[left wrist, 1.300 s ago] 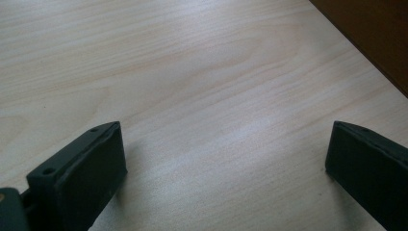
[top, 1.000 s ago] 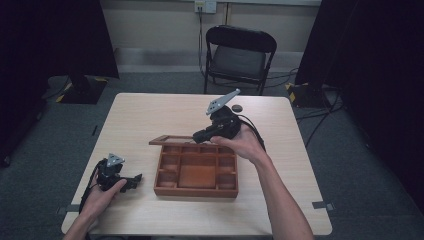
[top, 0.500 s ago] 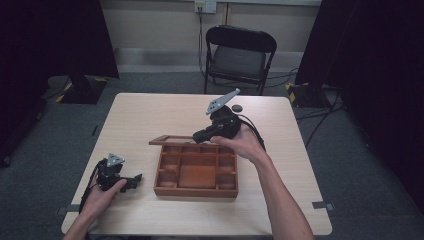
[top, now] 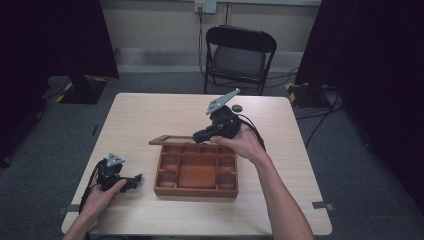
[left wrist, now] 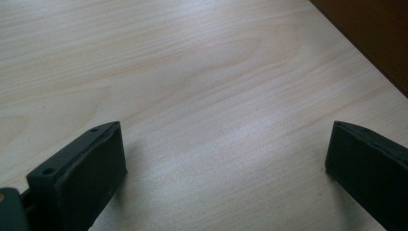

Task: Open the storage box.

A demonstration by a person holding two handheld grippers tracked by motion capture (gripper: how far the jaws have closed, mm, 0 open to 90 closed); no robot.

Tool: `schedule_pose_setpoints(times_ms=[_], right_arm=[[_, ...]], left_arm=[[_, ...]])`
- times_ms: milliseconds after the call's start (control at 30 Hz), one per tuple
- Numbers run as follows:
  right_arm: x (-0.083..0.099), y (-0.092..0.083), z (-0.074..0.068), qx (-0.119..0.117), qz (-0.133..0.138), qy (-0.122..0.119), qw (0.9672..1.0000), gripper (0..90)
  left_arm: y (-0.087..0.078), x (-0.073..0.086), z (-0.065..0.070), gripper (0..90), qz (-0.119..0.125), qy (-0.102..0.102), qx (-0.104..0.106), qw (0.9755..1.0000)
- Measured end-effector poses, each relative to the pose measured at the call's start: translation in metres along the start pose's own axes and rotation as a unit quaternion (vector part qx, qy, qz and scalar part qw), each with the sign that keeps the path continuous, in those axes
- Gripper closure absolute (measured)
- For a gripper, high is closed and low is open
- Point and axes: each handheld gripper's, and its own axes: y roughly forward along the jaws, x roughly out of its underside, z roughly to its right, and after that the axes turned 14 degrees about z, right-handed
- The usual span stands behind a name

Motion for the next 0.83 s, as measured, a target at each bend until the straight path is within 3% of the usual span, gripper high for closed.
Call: schedule_pose_setpoints(times_ms=[833], right_arm=[[0.0007, 0.0002, -0.0002, -0.003, 0.0, 0.001, 1.0, 84.0]], left_arm=[[0.0, 0.0, 0.0, 0.0, 0.0, 0.0, 0.0, 1.0]])
